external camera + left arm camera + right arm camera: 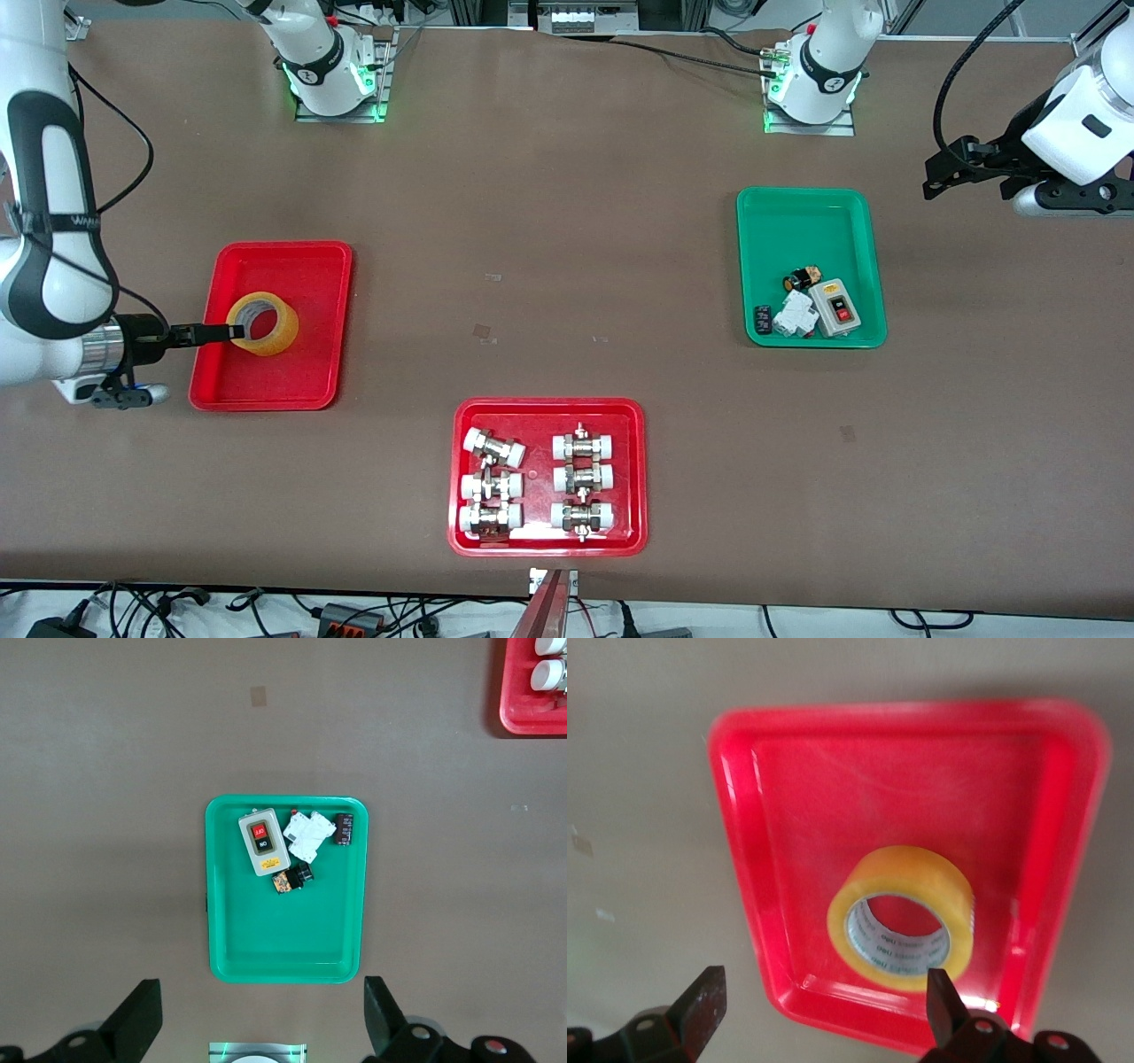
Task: Left arm passes tape to right arm into tray
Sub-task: 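Open the right gripper and raise it away from the tape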
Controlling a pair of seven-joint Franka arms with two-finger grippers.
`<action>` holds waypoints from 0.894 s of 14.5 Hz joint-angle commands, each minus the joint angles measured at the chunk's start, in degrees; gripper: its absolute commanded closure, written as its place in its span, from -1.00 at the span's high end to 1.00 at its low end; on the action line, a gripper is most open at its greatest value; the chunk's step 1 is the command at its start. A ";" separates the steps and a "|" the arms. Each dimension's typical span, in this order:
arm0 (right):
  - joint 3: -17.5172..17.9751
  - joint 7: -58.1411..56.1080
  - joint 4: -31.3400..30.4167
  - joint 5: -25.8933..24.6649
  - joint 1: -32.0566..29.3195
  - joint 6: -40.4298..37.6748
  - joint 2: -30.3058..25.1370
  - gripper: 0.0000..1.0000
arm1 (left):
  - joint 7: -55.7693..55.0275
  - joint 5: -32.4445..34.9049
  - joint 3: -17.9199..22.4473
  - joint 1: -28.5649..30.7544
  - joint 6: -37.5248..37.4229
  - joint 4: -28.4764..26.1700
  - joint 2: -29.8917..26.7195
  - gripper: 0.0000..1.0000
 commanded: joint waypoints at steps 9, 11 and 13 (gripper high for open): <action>0.27 4.99 11.75 -11.77 4.04 -12.52 -15.12 1.00 | 3.15 2.81 -0.89 -0.19 -2.46 5.23 2.71 1.00; 0.27 6.56 12.21 -11.68 4.30 -12.53 -15.29 1.00 | 3.24 2.81 -0.89 -0.19 -2.46 5.23 2.71 1.00; -0.69 9.64 12.12 -10.80 6.13 -11.57 -15.56 1.00 | 3.33 2.81 -0.89 -0.10 -2.46 5.23 2.71 1.00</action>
